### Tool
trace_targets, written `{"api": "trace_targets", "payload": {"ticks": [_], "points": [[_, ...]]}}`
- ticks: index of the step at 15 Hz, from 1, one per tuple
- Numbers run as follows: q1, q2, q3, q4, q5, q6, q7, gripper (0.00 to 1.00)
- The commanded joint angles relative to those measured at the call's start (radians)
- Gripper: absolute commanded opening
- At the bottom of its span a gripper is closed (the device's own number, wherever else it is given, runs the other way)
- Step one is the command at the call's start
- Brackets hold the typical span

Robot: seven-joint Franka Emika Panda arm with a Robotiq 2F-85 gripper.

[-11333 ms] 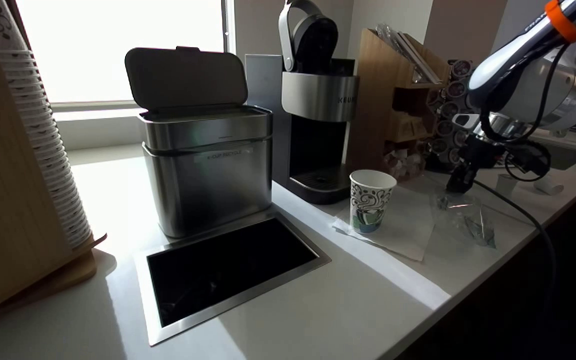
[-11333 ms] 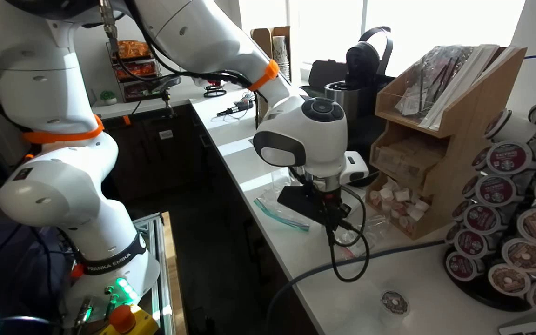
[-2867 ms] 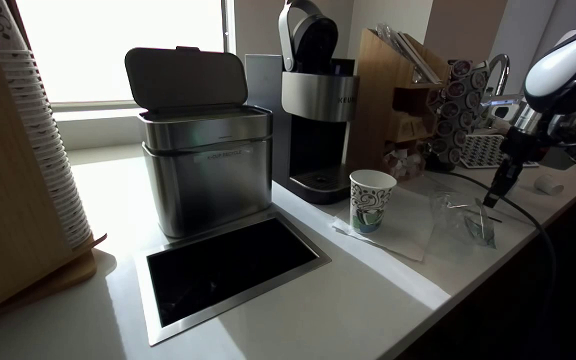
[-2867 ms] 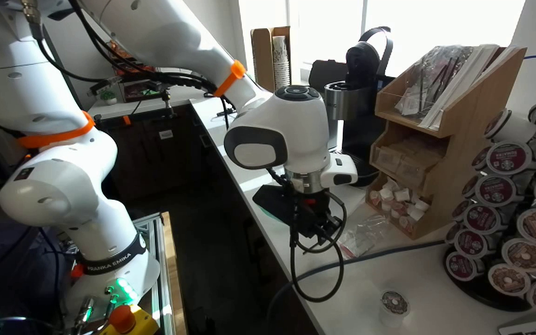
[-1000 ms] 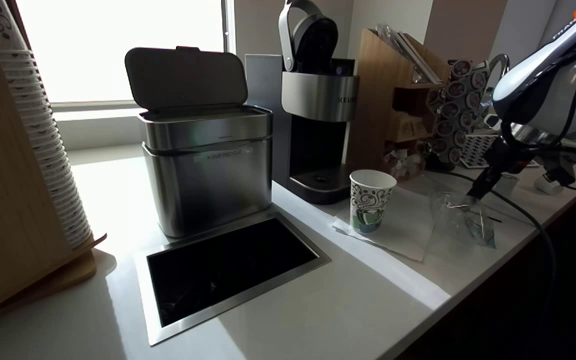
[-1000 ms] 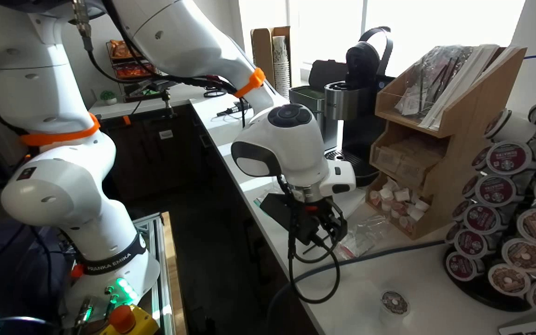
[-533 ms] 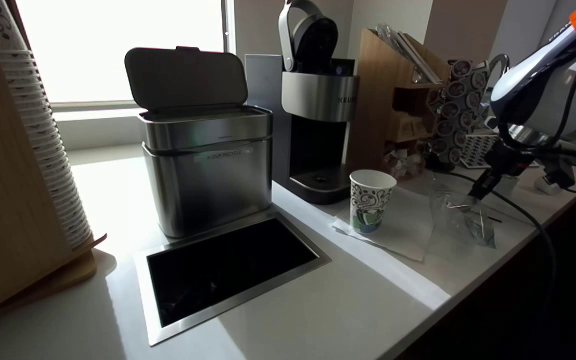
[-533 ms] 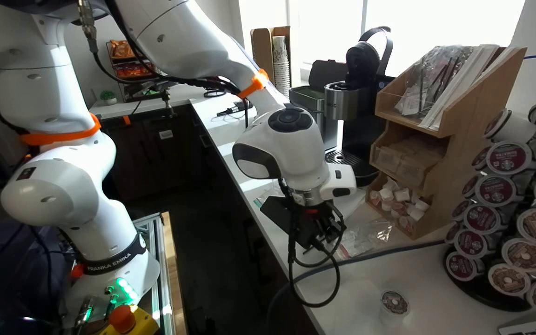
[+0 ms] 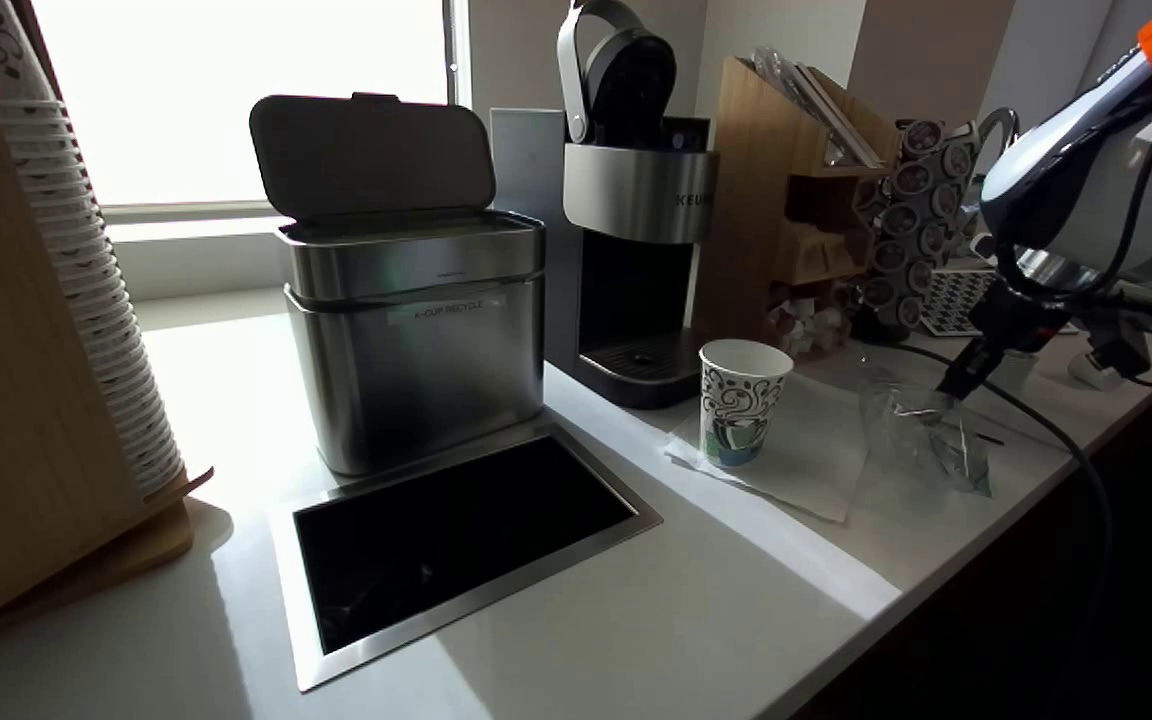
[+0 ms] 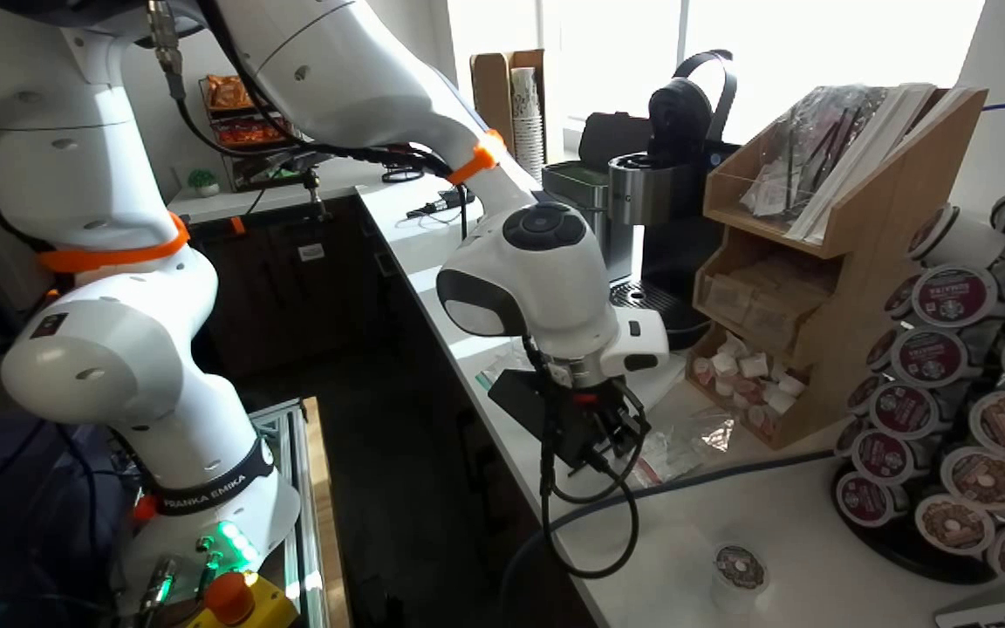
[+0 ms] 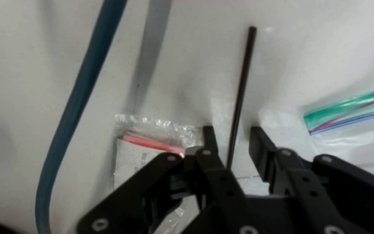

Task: Put the black straw in the coffee cup on the left.

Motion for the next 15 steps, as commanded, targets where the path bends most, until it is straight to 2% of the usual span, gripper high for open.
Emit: {"api": "trace_targets", "payload": {"ticks": [1, 2, 6, 12, 15], "points": [[-0.006, 0.016, 0.01, 0.004, 0.042, 0.021, -0.045, 0.65], [-0.006, 0.017, 0.01, 0.004, 0.041, 0.021, -0.045, 0.71], [-0.005, 0.017, 0.009, 0.001, 0.033, 0.023, -0.041, 0.8], [0.0, -0.004, 0.005, -0.014, 0.021, 0.019, -0.004, 0.7], [0.002, -0.007, 0.0, -0.019, 0.013, 0.021, 0.021, 0.69]]}}
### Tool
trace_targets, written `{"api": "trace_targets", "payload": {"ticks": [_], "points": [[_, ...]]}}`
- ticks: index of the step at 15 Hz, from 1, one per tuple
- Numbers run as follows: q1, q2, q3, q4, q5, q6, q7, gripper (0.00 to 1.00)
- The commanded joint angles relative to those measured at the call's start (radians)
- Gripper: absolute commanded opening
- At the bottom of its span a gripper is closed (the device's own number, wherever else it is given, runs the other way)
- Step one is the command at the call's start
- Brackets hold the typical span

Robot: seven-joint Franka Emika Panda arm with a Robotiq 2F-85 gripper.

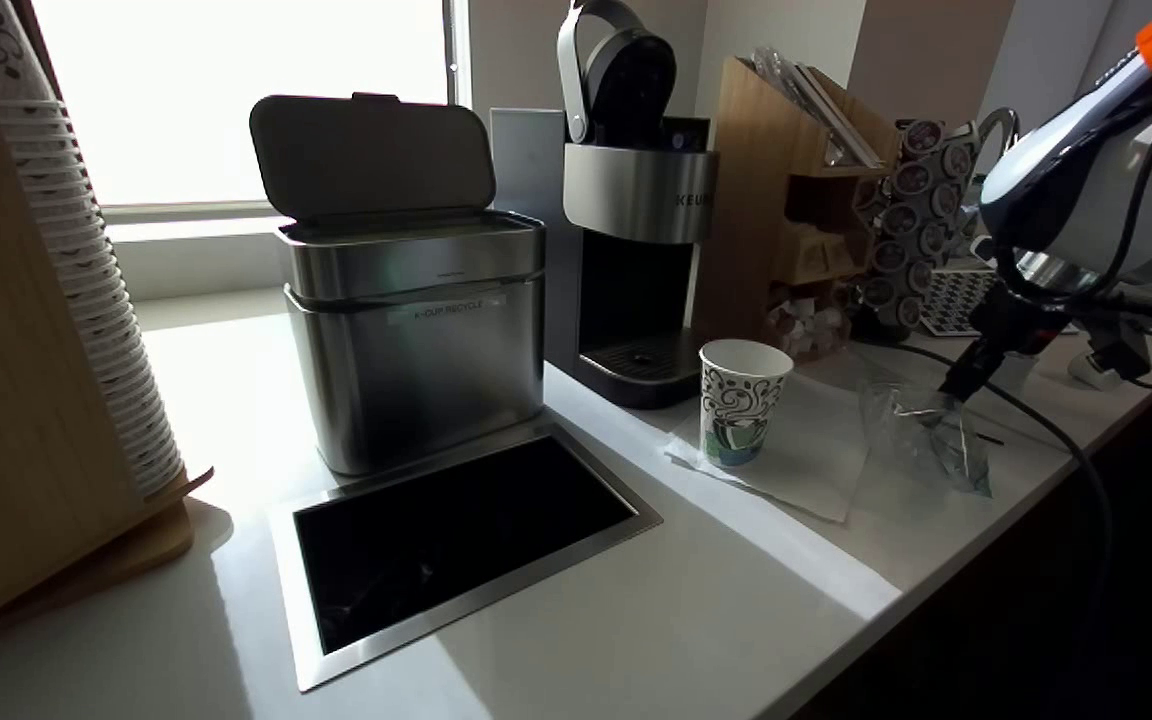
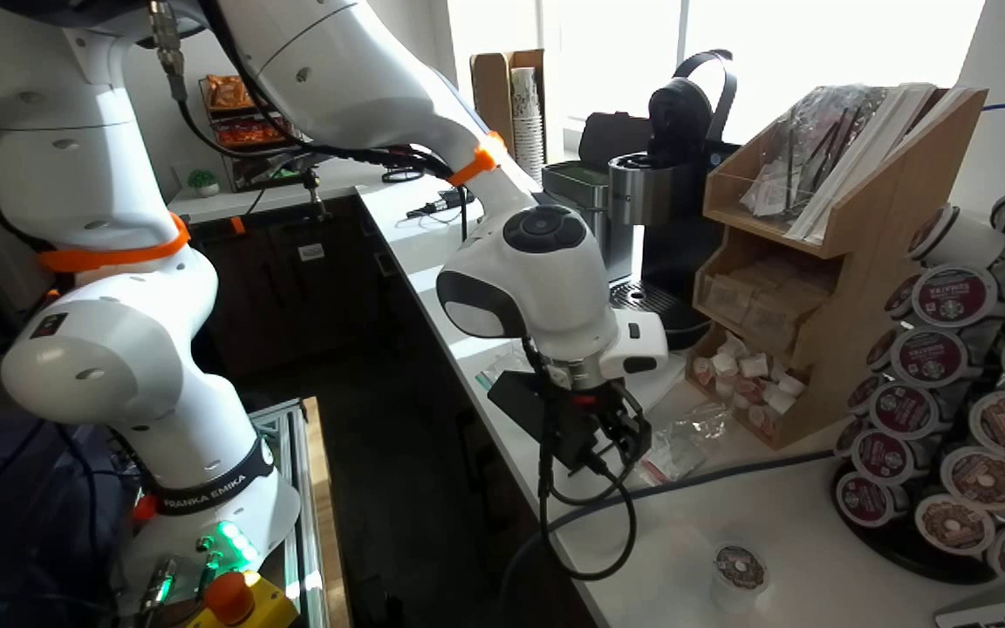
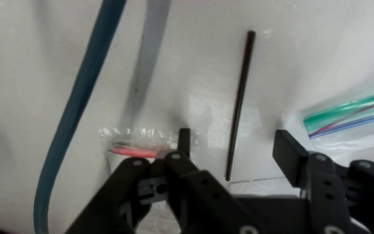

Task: Put the black straw in the coffee cup on the left.

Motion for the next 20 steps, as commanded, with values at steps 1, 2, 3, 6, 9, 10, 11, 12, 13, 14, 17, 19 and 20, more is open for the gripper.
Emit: {"api": "trace_targets", "payload": {"ticks": [1, 2, 3, 6, 9, 10, 11, 12, 13, 14, 17, 19, 20], "points": [[0.002, -0.014, -0.001, -0.019, 0.013, 0.024, 0.024, 0.69], [0.001, -0.019, -0.002, -0.022, 0.019, 0.029, 0.028, 0.73], [0.0, -0.026, -0.001, -0.024, 0.025, 0.029, 0.029, 0.75], [0.003, -0.048, -0.003, -0.031, 0.017, 0.03, 0.046, 0.79], [0.004, -0.051, -0.007, -0.033, -0.003, 0.022, 0.082, 0.69], [0.003, -0.048, -0.008, -0.031, -0.006, 0.019, 0.09, 0.68], [0.003, -0.043, -0.008, -0.03, -0.008, 0.019, 0.097, 0.58], [0.002, -0.039, -0.009, -0.029, -0.008, 0.018, 0.101, 0.61], [0.002, -0.036, -0.009, -0.029, -0.009, 0.02, 0.106, 0.56], [0.001, -0.032, -0.009, -0.028, -0.006, 0.019, 0.106, 0.57], [0.0, -0.024, -0.007, -0.023, 0.003, 0.014, 0.098, 0.53], [-0.001, -0.02, -0.006, -0.021, 0.007, 0.012, 0.094, 0.26], [-0.001, -0.018, -0.006, -0.02, 0.008, 0.012, 0.093, 0.19]]}}
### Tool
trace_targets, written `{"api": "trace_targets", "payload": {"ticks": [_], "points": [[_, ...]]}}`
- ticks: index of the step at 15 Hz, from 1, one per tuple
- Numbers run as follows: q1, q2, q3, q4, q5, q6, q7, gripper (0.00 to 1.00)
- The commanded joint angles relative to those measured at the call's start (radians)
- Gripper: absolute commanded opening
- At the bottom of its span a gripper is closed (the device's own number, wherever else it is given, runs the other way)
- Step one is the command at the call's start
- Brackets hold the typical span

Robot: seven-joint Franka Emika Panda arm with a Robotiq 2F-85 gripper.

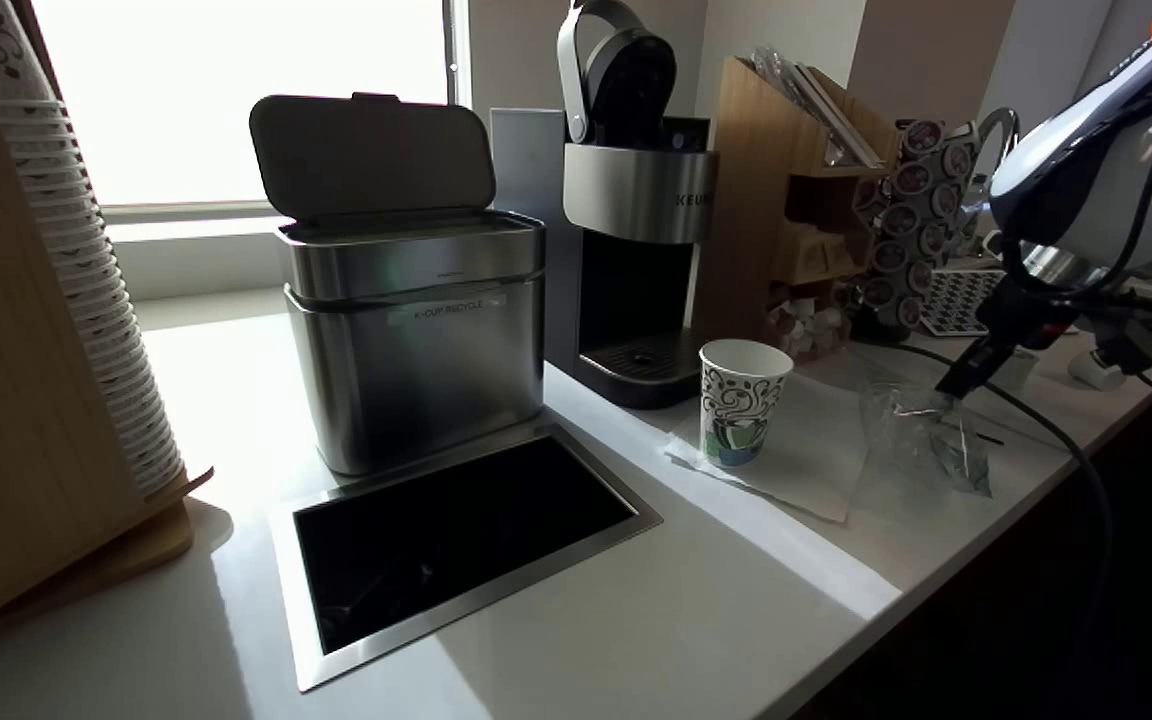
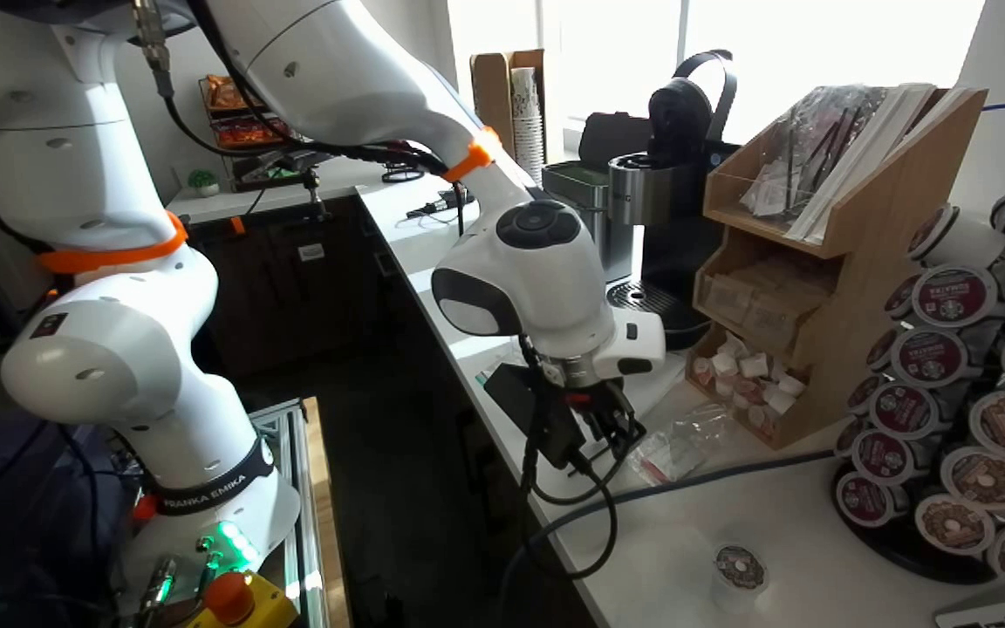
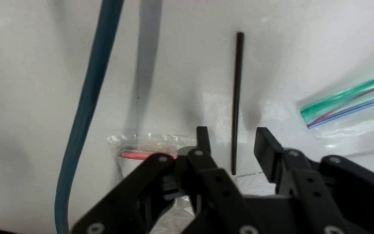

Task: Put the black straw in the coffee cup on the left.

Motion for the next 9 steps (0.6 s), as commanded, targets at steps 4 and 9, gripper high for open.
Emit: {"api": "trace_targets", "payload": {"ticks": [4, 9], "points": [[-0.001, 0.016, 0.001, -0.004, 0.011, 0.007, 0.001, 0.0], [-0.001, 0.022, 0.001, 0.0, 0.009, 0.006, 0.002, 0.0]]}}
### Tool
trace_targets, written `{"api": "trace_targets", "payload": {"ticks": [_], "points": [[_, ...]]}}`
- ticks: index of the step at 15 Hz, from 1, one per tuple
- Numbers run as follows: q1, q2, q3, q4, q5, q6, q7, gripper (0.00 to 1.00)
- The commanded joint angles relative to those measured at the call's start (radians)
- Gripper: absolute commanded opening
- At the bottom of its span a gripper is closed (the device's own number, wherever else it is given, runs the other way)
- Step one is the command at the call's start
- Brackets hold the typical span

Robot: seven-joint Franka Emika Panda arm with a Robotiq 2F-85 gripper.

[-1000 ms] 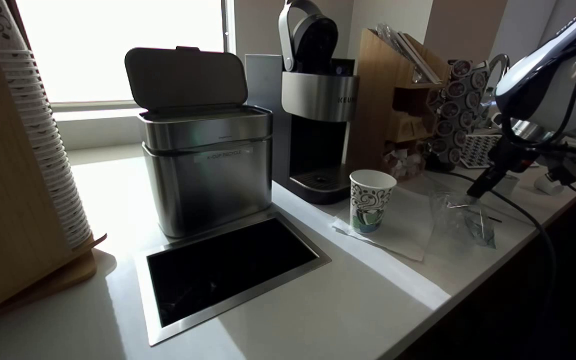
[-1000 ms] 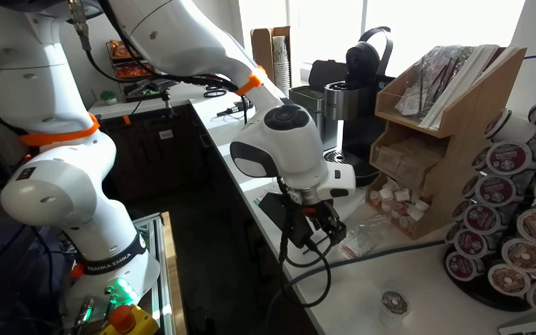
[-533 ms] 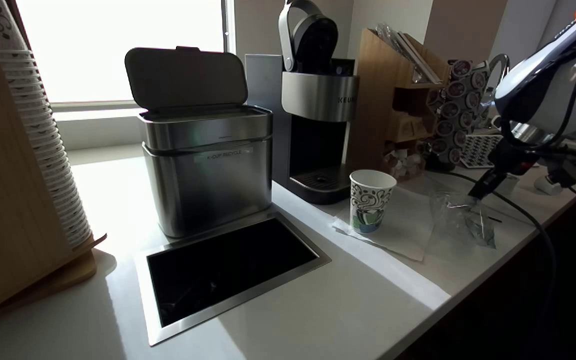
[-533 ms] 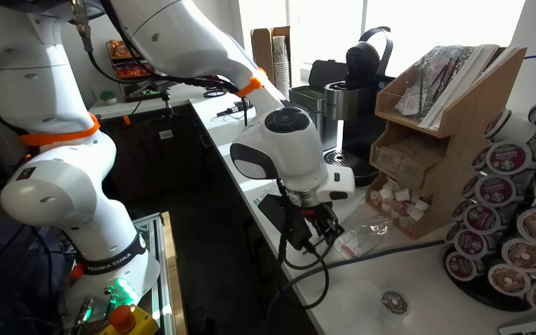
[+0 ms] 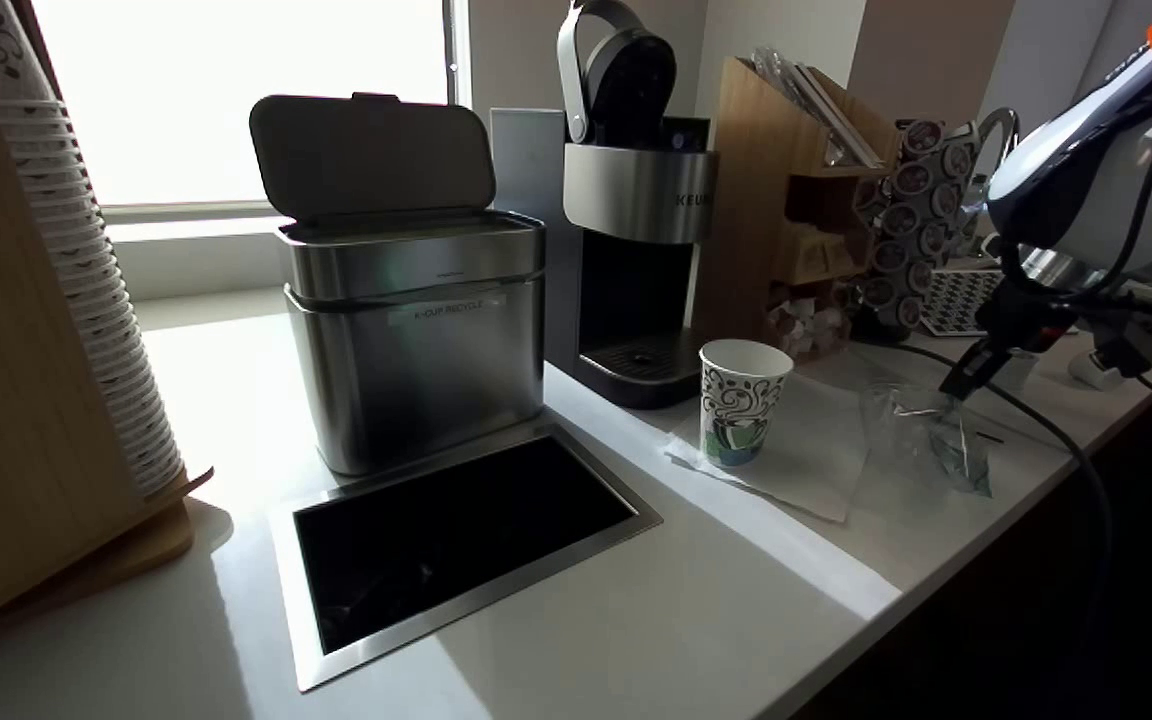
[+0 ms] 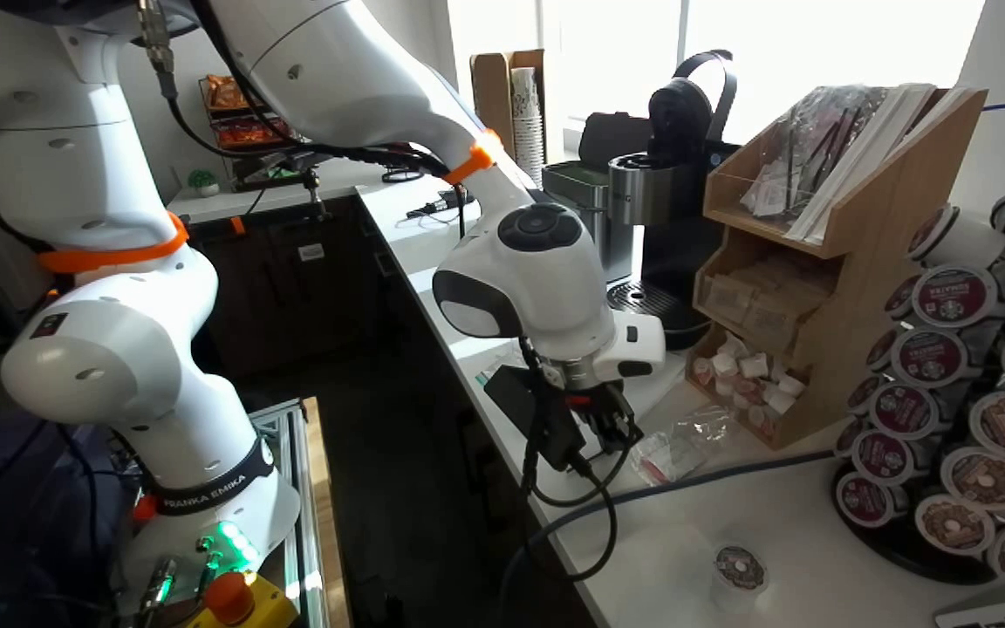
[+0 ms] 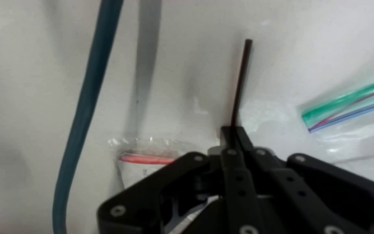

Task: Put the black straw in the coffee cup on the left.

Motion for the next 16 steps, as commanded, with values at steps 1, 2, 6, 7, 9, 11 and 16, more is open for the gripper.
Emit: {"api": "trace_targets", "payload": {"ticks": [1, 2, 6, 7, 9, 11, 16], "points": [[-0.001, 0.014, 0.001, -0.002, 0.009, 0.005, 0.001, 0.01], [-0.001, 0.008, 0.002, -0.004, 0.014, 0.004, -0.002, 0.01], [0.002, -0.028, 0.005, -0.014, 0.014, 0.007, -0.003, 0.01], [0.004, -0.039, 0.007, -0.017, 0.014, 0.009, -0.006, 0.01], [0.008, -0.066, 0.014, -0.024, 0.016, 0.008, -0.009, 0.01], [0.018, -0.11, 0.028, -0.038, 0.019, 0.011, -0.019, 0.01], [0.046, -0.238, 0.062, -0.074, 0.044, 0.026, -0.029, 0.01]]}}
